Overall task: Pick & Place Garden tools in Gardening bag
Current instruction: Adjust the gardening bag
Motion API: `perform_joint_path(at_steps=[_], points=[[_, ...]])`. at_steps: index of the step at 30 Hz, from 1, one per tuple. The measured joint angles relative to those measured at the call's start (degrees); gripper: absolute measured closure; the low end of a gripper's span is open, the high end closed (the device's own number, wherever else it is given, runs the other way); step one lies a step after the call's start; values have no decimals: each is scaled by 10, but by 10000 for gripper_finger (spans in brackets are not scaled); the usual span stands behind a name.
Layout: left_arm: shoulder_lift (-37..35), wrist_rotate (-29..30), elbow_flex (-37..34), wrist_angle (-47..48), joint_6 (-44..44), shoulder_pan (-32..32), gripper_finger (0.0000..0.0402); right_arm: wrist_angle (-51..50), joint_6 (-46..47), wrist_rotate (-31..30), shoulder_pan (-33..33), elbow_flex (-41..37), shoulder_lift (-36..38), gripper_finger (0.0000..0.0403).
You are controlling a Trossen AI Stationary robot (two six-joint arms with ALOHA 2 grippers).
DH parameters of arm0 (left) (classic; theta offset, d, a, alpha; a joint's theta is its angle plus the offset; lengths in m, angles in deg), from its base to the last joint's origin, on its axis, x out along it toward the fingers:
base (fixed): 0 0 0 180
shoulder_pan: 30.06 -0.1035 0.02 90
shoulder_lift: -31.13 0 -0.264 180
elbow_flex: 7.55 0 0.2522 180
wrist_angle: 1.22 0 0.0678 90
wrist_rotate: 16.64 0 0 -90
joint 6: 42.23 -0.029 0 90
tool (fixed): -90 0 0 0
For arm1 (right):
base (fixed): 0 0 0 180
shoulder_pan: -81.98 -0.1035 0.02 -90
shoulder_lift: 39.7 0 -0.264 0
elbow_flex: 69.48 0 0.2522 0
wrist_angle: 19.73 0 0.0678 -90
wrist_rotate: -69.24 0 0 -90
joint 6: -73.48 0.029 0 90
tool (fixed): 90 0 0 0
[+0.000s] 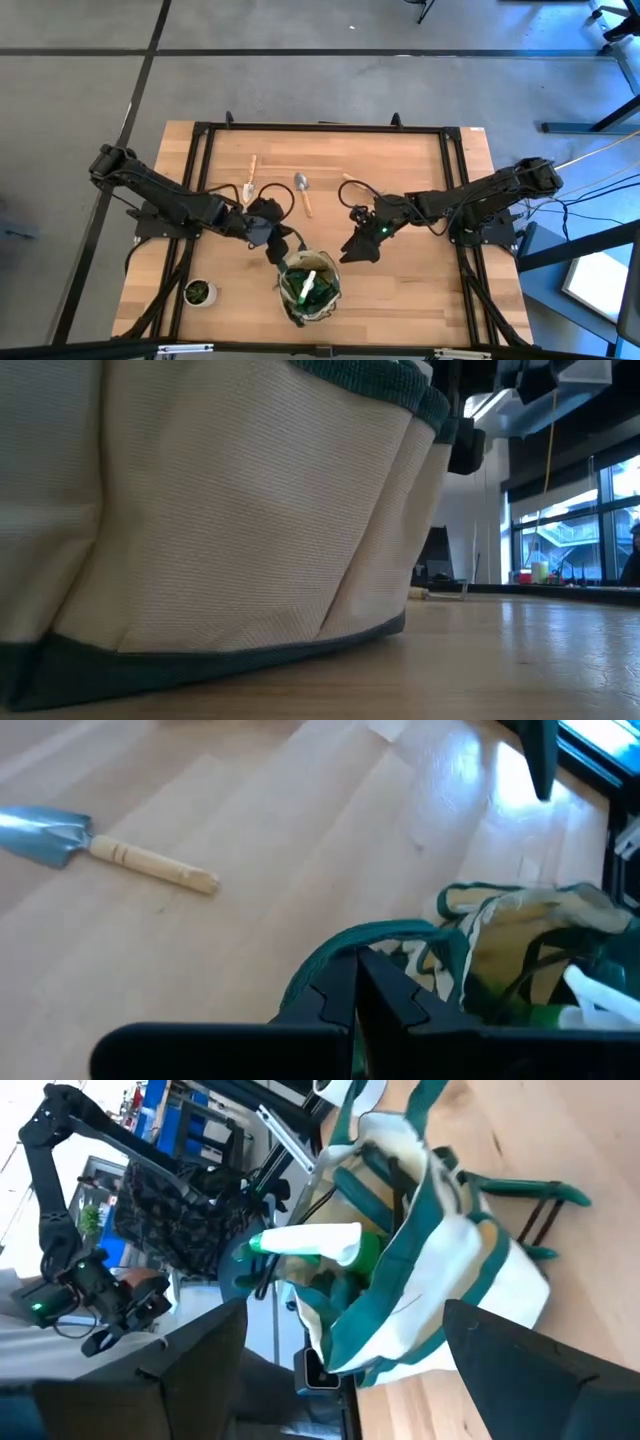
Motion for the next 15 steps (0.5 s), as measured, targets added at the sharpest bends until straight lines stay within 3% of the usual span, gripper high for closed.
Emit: perform_joint_path(at_steps=[15], points=[[7, -114, 0, 40, -10, -23, 381, -15, -16, 0, 2, 0, 0, 64]])
